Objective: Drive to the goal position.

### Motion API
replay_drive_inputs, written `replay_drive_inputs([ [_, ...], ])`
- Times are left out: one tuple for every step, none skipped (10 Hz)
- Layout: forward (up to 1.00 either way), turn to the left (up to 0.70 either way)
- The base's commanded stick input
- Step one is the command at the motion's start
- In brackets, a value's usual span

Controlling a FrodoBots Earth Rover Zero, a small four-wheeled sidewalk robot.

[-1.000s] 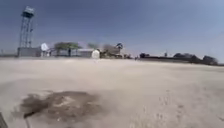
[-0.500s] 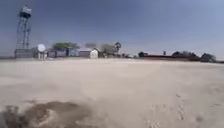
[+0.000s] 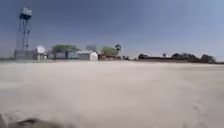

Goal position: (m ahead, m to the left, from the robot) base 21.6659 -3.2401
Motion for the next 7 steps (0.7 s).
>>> replay_drive_inputs([
  [1.0,0.0],
  [1.0,0.0],
  [1.0,0.0],
  [1.0,0.0],
  [1.0,0.0],
  [1.0,0.0],
  [1.0,0.0],
])
